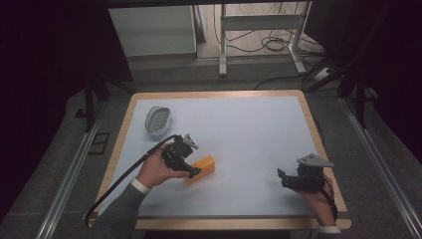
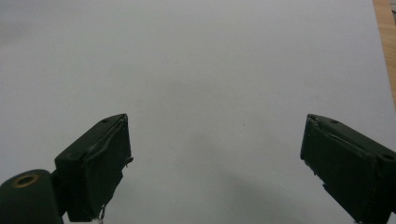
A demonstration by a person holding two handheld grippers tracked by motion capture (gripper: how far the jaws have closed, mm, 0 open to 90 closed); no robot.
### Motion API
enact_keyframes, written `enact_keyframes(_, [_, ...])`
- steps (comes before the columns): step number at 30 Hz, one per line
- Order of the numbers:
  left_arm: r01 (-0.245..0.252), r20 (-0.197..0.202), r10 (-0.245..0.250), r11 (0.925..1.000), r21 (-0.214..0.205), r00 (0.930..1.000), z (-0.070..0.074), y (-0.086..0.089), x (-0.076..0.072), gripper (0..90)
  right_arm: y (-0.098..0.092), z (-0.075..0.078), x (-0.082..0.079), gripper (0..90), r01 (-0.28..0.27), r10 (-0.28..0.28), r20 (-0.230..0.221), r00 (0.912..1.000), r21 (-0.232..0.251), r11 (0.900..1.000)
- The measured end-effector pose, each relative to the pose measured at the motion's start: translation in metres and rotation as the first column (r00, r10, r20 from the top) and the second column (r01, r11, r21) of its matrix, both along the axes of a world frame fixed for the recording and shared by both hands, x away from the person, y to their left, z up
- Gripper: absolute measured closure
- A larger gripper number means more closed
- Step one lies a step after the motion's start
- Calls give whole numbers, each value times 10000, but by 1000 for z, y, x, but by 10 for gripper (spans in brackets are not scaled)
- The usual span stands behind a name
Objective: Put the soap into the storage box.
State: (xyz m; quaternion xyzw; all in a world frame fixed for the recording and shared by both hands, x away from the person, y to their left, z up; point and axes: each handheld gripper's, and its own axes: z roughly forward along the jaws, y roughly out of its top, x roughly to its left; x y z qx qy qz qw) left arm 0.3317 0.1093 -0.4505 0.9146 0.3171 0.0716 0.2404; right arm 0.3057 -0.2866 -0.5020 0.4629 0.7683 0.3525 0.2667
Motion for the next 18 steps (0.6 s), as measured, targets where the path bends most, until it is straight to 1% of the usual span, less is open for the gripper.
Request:
enact_keyframes(1, [16, -159, -17, 10000, -73, 9999, -3, -3, 3, 285, 0, -1, 0, 87, 18, -19, -27, 10000, -13, 10000])
enact_keyframes(2, [33, -240, -35, 10000, -61, 9997, -5, -5, 5, 289, 0, -1, 0, 87, 18, -18, -37, 10000, -18, 10000])
enact_keyframes(3, [25, -336, -25, 10000, -16, 9994, -8, -6, 6, 298, 0, -1, 0, 87, 15, -15, -46, 10000, -29, 10000])
enact_keyframes(5, [83, -468, -73, 9997, 212, 9989, -12, -8, 8, 314, 1, -2, 0, 87, 9, -9, -65, 10000, -58, 10000])
enact_keyframes(7, [126, -566, -104, 9992, 389, 9983, -15, -10, 9, 326, 1, -2, 1, 87, 44, -44, -95, 9999, -73, 10000])
enact_keyframes(11, [198, -731, -164, 9988, 458, 9972, -21, -14, 12, 345, 0, -4, 1, 87, 70, -71, -108, 9999, -146, 9999])
enact_keyframes(15, [190, -853, -133, 9976, 662, 9963, -28, -17, 16, 356, 0, -4, 1, 87, 90, -92, -108, 9999, -170, 9998])
enact_keyframes(18, [275, -967, -202, 9968, 751, 9951, -32, -19, 16, 396, -1, -5, 2, 87, 124, -127, -158, 9998, -209, 9997])
